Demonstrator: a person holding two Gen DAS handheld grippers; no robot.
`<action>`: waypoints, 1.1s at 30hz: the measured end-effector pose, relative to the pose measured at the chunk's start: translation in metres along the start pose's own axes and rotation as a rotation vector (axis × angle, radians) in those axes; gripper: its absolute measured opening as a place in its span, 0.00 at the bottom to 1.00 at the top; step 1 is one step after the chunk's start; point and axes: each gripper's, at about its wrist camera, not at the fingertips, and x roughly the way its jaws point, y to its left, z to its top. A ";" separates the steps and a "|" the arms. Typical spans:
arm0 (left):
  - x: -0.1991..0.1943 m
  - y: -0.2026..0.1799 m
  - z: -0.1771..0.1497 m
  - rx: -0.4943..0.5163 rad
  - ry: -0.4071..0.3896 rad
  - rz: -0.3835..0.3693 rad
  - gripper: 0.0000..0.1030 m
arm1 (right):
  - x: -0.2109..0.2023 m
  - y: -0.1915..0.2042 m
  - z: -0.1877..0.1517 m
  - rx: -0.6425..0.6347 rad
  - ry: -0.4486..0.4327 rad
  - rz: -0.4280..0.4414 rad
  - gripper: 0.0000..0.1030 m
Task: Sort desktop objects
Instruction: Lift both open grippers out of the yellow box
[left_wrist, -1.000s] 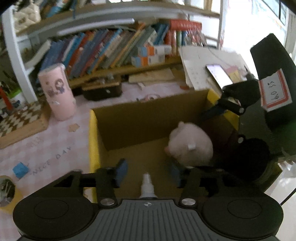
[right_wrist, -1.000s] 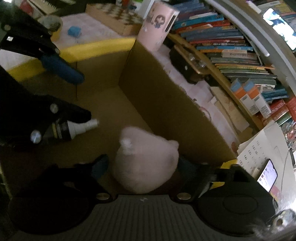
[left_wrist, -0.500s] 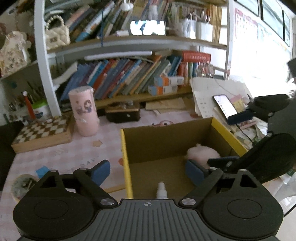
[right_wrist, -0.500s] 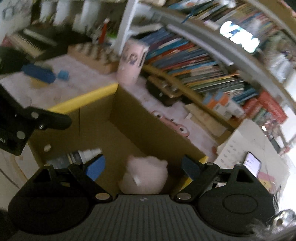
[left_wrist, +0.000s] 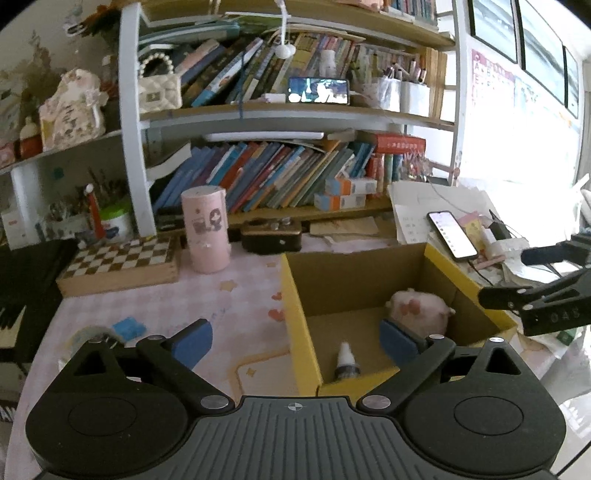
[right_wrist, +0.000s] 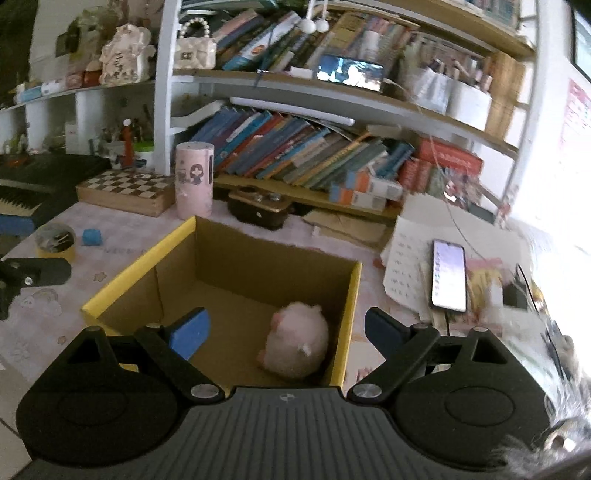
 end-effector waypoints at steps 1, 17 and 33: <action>-0.003 0.003 -0.004 -0.002 0.005 -0.002 0.96 | -0.004 0.004 -0.004 0.013 0.003 -0.009 0.89; -0.063 0.047 -0.073 0.001 0.096 -0.005 0.96 | -0.057 0.097 -0.068 0.149 0.089 -0.057 0.89; -0.106 0.097 -0.133 -0.050 0.154 0.126 0.96 | -0.069 0.192 -0.103 0.295 0.131 -0.050 0.89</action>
